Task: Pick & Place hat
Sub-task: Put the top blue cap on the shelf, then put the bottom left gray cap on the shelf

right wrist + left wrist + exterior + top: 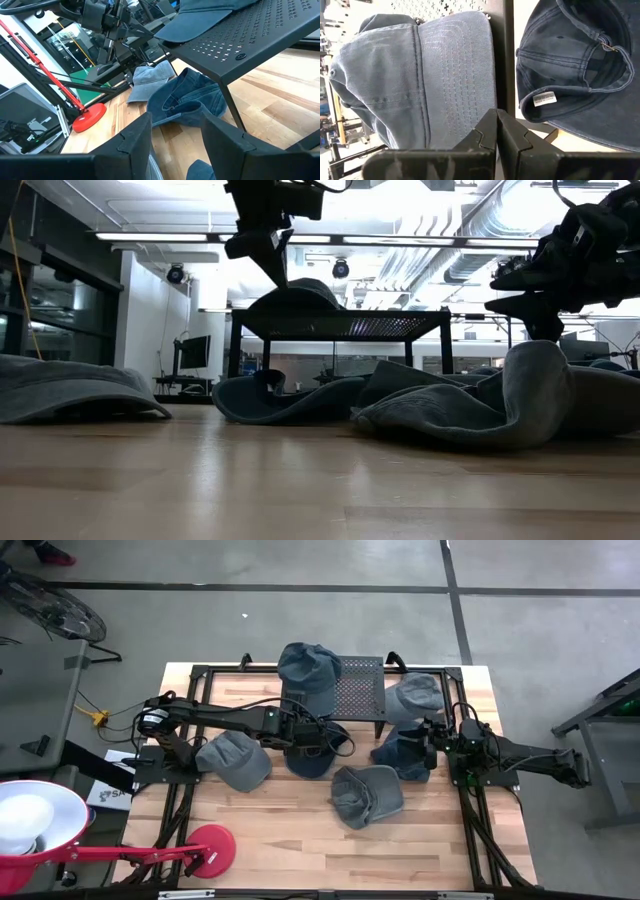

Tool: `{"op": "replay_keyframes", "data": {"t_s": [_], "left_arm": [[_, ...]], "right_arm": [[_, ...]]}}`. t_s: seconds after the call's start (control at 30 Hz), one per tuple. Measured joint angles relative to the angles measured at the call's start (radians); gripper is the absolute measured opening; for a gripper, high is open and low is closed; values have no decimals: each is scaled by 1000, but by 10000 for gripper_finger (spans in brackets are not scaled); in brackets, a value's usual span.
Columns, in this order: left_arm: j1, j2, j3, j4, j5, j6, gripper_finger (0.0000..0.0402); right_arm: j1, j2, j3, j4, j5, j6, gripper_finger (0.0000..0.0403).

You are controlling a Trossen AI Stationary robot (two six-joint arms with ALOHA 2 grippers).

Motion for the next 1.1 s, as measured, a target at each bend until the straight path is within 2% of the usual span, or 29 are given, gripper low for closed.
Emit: {"op": "replay_keyframes", "data": {"t_s": [0.3, 0.77, 0.97, 1.1], "left_arm": [[0, -1, 0, -1, 1, 7, 11], [-22, -1, 0, 0, -17, 30, 133], [-56, -39, 0, 5, -70, 19, 149], [-85, -97, 0, -4, -83, -40, 150]], "right_arm": [[0, 0, 0, 0, 0, 0, 161], [0, 0, 0, 0, 0, 0, 162], [0, 0, 0, 0, 0, 0, 161], [0, 0, 0, 1, 0, 0, 162]]}}
